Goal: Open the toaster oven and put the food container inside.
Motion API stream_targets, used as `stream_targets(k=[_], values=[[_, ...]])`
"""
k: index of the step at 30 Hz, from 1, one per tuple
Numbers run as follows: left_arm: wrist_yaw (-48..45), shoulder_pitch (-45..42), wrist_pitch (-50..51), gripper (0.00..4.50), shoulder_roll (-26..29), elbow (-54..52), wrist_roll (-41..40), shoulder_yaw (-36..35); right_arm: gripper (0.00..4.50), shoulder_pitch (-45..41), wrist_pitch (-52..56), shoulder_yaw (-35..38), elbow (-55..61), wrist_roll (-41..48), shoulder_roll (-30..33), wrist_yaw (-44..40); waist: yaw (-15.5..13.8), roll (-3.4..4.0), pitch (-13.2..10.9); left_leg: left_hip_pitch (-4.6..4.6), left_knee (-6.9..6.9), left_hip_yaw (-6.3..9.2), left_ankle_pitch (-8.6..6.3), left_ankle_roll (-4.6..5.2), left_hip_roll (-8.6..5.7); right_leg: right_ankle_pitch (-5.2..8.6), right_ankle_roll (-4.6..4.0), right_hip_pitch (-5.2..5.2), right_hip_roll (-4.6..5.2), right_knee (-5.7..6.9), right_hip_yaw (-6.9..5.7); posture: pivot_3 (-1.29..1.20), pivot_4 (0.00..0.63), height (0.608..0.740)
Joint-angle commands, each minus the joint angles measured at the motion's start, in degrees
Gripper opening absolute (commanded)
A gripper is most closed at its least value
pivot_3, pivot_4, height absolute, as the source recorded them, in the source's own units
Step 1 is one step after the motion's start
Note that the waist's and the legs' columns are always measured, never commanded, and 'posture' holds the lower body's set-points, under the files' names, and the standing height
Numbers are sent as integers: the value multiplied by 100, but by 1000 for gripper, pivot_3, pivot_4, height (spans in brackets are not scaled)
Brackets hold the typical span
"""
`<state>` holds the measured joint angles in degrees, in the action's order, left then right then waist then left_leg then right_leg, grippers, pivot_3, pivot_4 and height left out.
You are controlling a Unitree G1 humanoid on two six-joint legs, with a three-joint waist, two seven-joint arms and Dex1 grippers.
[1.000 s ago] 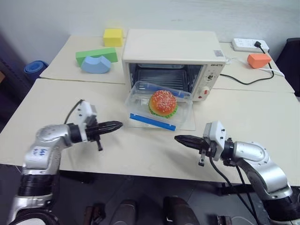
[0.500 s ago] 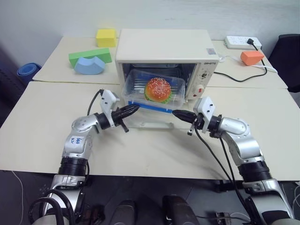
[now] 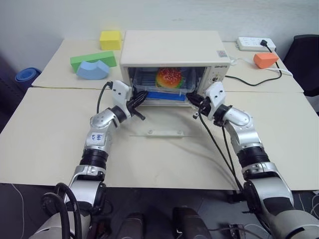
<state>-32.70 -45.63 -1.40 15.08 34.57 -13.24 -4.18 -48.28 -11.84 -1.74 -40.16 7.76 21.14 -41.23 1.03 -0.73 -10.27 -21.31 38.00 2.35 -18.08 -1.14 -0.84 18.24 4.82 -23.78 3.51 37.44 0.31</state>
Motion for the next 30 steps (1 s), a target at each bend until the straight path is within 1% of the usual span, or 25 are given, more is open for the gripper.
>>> stream_targets(k=[1, 6, 10, 13, 14, 15, 16, 19, 20, 22, 24, 25, 26, 30], values=[[-232, 112, -83, 33, 150, -373, -68, -79, 0, 35, -43, 98, 281, 142, -4, -259, 39, 0, 0, -2, 0, 1, 0, 0, 0, 0, 0, 0, 0, 0, 0, 0, 150, 740], [-636, 749, 434, 33, 622, -1398, -263, -129, 0, 751, 553, 127, 1556, 474, 291, -774, 61, 1, 0, -4, -5, 3, -2, -1, 0, 0, 0, -3, 1, 0, 1, 0, 150, 740], [-1101, 1458, 1218, 33, 1138, -2572, -747, -269, 0, 1386, 1128, 343, 2558, 744, 685, -875, 50, 2, -1, -8, -2, 5, -2, 0, 1, 0, 0, -4, 2, -1, 2, 0, 150, 740], [-1623, 2050, 1745, 650, 1710, -3271, -1287, -622, 0, 1784, 1346, 527, 2754, 829, 1089, -1025, 48, 2, -1, -6, -4, 9, -4, 0, 3, 0, 0, -2, 2, -3, 3, 0, 150, 740], [-1943, 2250, 1727, 951, 1932, -3412, -1455, -748, 0, 1863, 1320, 542, 2641, 788, 1223, -1105, 51, 2, -1, -5, -4, 10, -5, 0, 3, 0, 0, -1, 3, -4, 3, 0, 150, 740], [-2364, 2455, 1551, 1244, 2163, -3472, -1581, -896, 0, 1898, 1208, 548, 2398, 737, 1327, -1207, 51, 2, -1, -5, -5, 9, -5, 2, 3, 0, -1, -1, 2, -19, 3, 0, 150, 740], [-2694, 2645, 1642, 1539, 2409, -3536, -1731, -993, 0, 1891, 1035, 532, 2094, 653, 1409, -1307, 60, 2, -1, -3, -7, 9, -6, 3, 5, 1, -1, 4, 1, -42, 2, 0, 150, 740], [-3397, 2957, 1588, 2455, 2919, -3518, -1936, -1208, 0, 1748, 427, 362, 1125, 373, 1518, -1648, 58, 7, -4, 11, -12, 4, -7, 5, 8, 2, -4, 14, 0, -46, 3, 0, 150, 740], [-3562, 2995, 1533, 2843, 3025, -3479, -1964, -1249, 0, 1678, 232, 300, 833, 293, 1511, -1769, 58, 10, -5, 11, -12, 4, -9, 9, 8, 3, -5, 14, 0, -46, 3, 0, 150, 740], [-3912, 3064, 1351, 3400, 3156, -3452, -1979, -1266, 0, 1543, -125, 212, 352, 235, 1398, -2050, 58, 14, -8, 11, -12, 2, -13, 17, 8, 3, -5, 14, 0, -46, 4, 0, 150, 740], [-4001, 3094, 1470, 4034, 3213, -3464, -2034, -1243, 0, 1448, -415, 180, 24, 273, 1227, -2258, 58, 17, -10, 11, -12, 3, -13, 16, 8, 3, -5, 14, 0, -46, 3, 0, 150, 740], [-3934, 3090, 1702, 4324, 3199, -3496, -2151, -1256, 0, 1440, -572, 168, -84, 323, 1120, -2413, 60, 17, -10, 10, -12, 2, -12, 15, 8, 3, -5, 13, 0, -46, 4, 0, 150, 740], [-3905, 3088, 1879, 4476, 3179, -3536, -2262, -1268, 0, 1445, -684, 164, -139, 367, 1040, -2549, 61, 17, -10, 10, -12, 3, -12, 14, 8, 3, -5, 13, 0, -45, 3, 0, 150, 740], [-3920, 3177, 2018, 4476, 3120, -3783, -2393, -1253, 0, 1535, -1099, 278, -104, 611, 739, -2929, 62, 17, -10, 8, -12, 4, -12, 14, 10, 2, -5, 13, 0, -45, 2, 0, 150, 740]])
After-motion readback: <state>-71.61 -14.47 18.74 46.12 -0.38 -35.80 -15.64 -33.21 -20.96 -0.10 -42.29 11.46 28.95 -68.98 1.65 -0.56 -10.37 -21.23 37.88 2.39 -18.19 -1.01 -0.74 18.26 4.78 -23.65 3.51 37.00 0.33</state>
